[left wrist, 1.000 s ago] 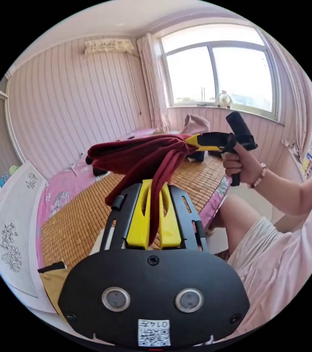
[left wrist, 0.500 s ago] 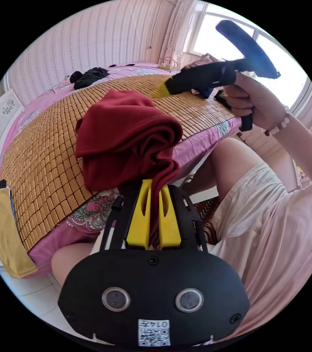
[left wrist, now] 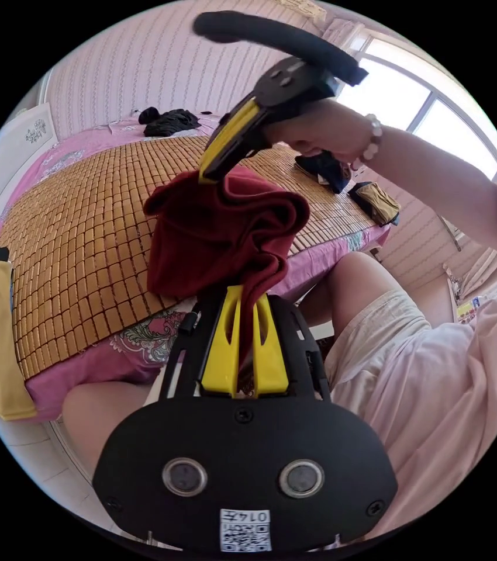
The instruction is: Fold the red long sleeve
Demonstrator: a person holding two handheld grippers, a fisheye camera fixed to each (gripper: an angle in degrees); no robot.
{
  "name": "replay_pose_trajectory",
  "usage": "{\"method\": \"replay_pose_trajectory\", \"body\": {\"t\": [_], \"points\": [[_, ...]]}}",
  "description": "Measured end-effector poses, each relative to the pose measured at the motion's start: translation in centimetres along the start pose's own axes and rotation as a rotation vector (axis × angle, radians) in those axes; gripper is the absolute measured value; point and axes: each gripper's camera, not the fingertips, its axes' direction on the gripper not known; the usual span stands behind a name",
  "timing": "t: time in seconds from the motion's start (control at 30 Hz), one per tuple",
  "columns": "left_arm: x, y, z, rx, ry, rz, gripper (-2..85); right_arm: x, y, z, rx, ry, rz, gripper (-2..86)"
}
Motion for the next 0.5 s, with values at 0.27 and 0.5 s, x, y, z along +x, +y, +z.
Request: {"method": "replay_pose_trajectory", "body": {"t": [0.27, 0.5], "points": [[-1.7, -1.1, -0.1, -0.021, 0.126, 0.016, 0.6, 13.6, 26.2, -2.0, 0.302, -0.388, 0.852, 1.4], [0.3, -2.8, 1.7, -0.171, 0.078, 0.071, 1.4, 11.6, 35.9, 3.2, 0.223, -0.492, 1.153, 3.2]]}}
